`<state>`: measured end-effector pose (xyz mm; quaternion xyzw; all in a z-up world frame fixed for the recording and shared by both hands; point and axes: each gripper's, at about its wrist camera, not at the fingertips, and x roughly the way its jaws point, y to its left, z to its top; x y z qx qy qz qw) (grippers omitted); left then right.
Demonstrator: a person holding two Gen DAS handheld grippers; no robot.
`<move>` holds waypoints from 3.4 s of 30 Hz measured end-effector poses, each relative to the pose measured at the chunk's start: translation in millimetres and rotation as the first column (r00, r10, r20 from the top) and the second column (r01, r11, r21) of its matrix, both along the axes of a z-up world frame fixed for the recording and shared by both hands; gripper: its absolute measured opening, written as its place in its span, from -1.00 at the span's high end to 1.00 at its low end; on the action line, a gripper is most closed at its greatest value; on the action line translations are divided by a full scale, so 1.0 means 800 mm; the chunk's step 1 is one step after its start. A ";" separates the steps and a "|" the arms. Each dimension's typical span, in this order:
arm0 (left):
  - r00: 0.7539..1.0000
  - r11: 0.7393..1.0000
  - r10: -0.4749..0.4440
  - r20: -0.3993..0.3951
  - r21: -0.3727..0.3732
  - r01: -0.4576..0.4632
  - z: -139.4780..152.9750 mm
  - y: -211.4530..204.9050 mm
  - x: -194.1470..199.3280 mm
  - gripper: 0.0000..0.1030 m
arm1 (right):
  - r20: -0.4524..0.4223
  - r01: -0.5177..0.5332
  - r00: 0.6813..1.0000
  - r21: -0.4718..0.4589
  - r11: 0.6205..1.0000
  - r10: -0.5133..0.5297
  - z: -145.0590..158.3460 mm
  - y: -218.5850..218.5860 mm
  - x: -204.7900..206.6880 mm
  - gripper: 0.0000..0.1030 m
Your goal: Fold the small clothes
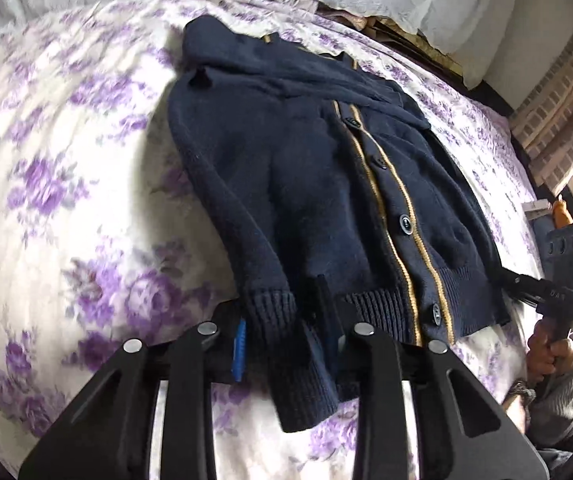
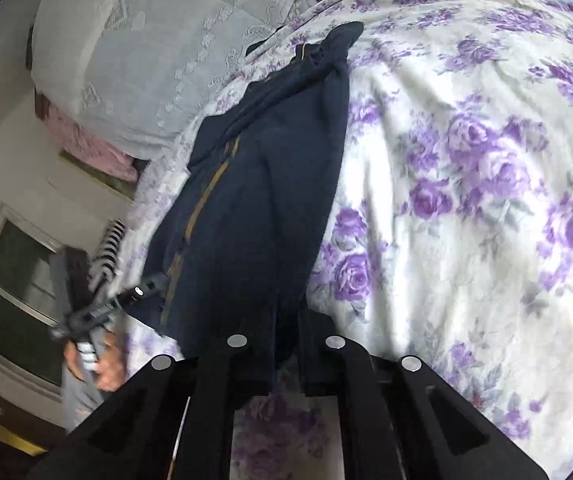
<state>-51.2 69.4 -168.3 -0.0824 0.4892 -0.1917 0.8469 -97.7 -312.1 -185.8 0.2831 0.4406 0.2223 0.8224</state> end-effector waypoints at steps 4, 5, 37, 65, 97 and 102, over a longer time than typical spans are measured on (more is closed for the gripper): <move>0.995 0.995 0.096 0.037 0.014 -0.096 0.017 0.027 -0.002 -0.08 | 0.113 0.070 0.992 -0.113 0.991 -0.057 0.041 -0.006 -0.004 0.65; 0.993 0.993 0.114 0.040 0.030 -0.115 0.021 0.030 0.002 -0.17 | 0.125 0.060 0.991 -0.110 0.992 -0.047 0.050 -0.005 0.002 0.63; 0.939 0.888 0.033 0.343 0.421 -0.185 0.047 -0.073 0.017 -0.88 | 0.212 -0.029 0.971 -0.364 0.931 0.113 0.065 0.084 0.054 -0.85; 0.961 0.898 0.041 0.274 0.412 -0.155 0.018 -0.064 0.001 -0.91 | 0.149 0.042 0.989 -0.230 0.972 -0.007 0.022 0.027 0.002 -0.93; 0.998 0.987 -0.040 -0.044 -0.157 0.032 -0.004 -0.010 0.020 -0.76 | 0.130 -0.057 0.988 -0.174 0.983 0.081 0.012 0.040 0.015 -0.87; 0.998 0.988 -0.055 -0.031 -0.145 0.050 -0.003 -0.011 0.019 -0.25 | 0.124 -0.050 0.990 -0.119 0.992 0.065 0.010 0.032 0.013 -0.47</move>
